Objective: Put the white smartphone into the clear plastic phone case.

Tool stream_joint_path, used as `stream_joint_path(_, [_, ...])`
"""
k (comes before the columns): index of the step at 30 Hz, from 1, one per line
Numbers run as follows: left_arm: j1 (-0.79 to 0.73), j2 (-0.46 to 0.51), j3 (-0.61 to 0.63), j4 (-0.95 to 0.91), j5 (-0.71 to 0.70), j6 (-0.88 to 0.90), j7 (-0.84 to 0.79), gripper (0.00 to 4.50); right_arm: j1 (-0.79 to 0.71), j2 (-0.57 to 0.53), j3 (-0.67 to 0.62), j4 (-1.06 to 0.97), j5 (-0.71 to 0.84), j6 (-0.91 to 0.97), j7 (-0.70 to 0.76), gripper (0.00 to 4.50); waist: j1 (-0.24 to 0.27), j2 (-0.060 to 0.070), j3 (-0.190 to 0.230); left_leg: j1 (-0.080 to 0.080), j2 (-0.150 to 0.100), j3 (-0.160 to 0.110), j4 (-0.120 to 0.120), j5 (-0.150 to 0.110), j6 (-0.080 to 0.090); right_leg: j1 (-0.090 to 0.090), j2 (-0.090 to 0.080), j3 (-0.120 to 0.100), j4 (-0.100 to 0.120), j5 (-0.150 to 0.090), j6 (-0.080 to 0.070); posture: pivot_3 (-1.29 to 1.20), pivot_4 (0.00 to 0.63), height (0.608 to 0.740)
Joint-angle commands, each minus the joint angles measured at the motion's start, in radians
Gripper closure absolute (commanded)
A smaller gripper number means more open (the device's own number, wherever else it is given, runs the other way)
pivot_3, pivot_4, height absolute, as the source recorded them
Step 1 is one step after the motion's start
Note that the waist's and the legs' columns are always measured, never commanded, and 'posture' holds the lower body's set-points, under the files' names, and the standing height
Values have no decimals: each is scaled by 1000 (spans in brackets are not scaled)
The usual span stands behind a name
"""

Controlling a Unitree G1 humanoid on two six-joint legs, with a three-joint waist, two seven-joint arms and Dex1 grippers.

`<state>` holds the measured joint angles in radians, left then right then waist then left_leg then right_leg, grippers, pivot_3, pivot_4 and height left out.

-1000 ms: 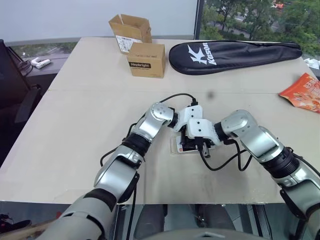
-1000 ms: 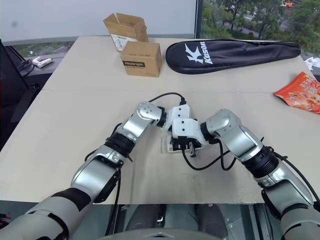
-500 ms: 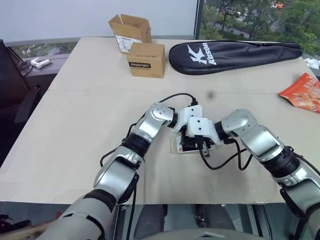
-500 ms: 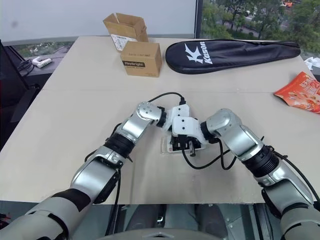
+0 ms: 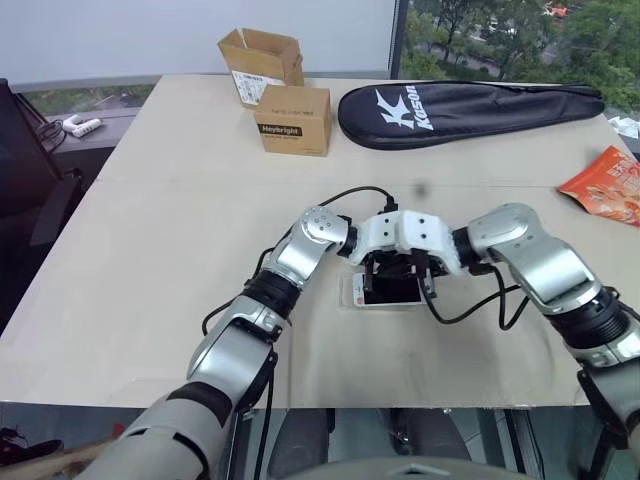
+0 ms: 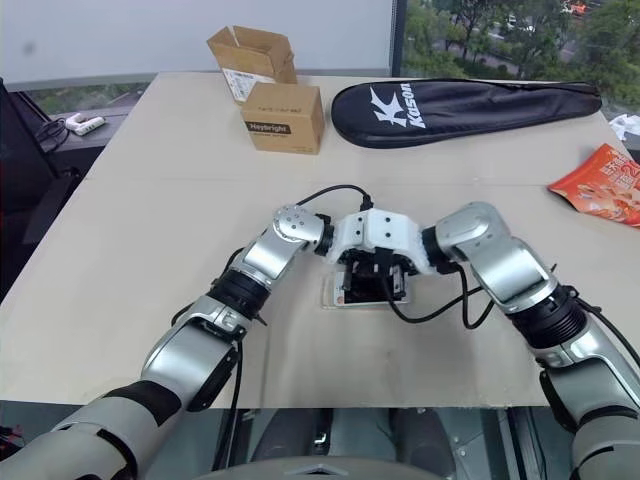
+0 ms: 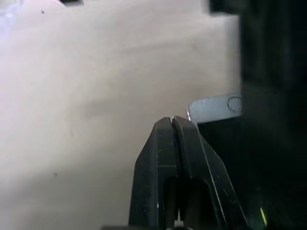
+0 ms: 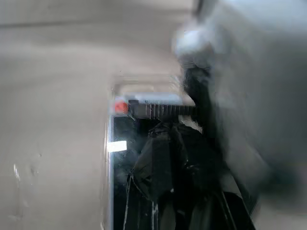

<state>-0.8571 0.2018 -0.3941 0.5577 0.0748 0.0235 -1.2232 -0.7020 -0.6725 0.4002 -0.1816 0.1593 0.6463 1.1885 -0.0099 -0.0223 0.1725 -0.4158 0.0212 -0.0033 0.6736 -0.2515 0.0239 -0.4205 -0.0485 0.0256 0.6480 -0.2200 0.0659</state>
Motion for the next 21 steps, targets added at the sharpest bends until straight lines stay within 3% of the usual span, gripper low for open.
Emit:
stream_joint_path(1, [20,-8,-24,-47,-14,-4,-29,4500,-24,-79,-121,38,-19,-22,-38,4414,-1,0,0,0,0,0,0,0,0,0,0,0,0,0,0,0,150,740])
stream_joint_path(9, [7,5,42,-74,-67,10,-22,4500,37,-115,-147,-45,45,16,-38,4414,-4,1,0,0,0,0,0,0,0,0,0,0,0,0,0,0,150,740])
stream_joint_path(21, [90,179,189,-290,-229,114,-47,4500,197,-126,-197,-160,130,22,-69,4414,-1,1,0,0,0,-1,0,0,0,1,0,-1,-1,0,0,0,150,740])
